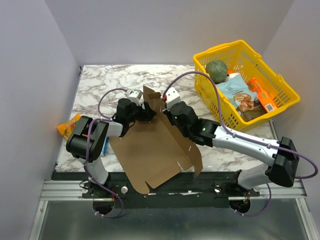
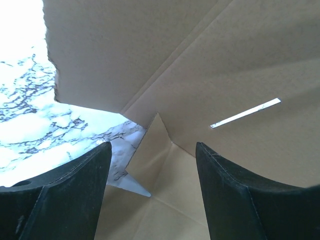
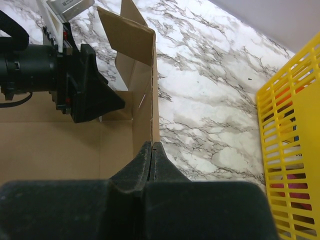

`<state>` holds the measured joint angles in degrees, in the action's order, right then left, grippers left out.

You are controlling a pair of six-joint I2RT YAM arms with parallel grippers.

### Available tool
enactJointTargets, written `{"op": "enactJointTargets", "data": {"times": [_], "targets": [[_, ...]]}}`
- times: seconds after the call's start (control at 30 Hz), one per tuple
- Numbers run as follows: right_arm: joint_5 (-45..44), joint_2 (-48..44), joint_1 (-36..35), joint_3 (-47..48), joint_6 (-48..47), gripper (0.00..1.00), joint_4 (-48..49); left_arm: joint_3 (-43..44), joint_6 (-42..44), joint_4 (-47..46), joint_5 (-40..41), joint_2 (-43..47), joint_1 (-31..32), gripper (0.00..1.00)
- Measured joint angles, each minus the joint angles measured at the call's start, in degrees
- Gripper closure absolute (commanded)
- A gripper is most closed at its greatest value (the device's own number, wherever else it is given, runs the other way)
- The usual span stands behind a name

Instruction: Fold the paper box

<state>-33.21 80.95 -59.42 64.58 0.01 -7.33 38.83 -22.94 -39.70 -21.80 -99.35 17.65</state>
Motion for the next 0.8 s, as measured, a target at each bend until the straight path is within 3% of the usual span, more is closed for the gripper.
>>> {"op": "enactJointTargets", "data": {"times": [0.37,0.8], "targets": [[0.1,0.1,0.0,0.2,0.0,0.99,-0.3,-1.8,0.4,-0.6,-0.5,-0.1,2.9,0.26],[0.1,0.1,0.0,0.2,0.2,0.99,-0.3,-7.0,-1.9,-9.3,-2.1,-0.3,8.1,0.26]]}}
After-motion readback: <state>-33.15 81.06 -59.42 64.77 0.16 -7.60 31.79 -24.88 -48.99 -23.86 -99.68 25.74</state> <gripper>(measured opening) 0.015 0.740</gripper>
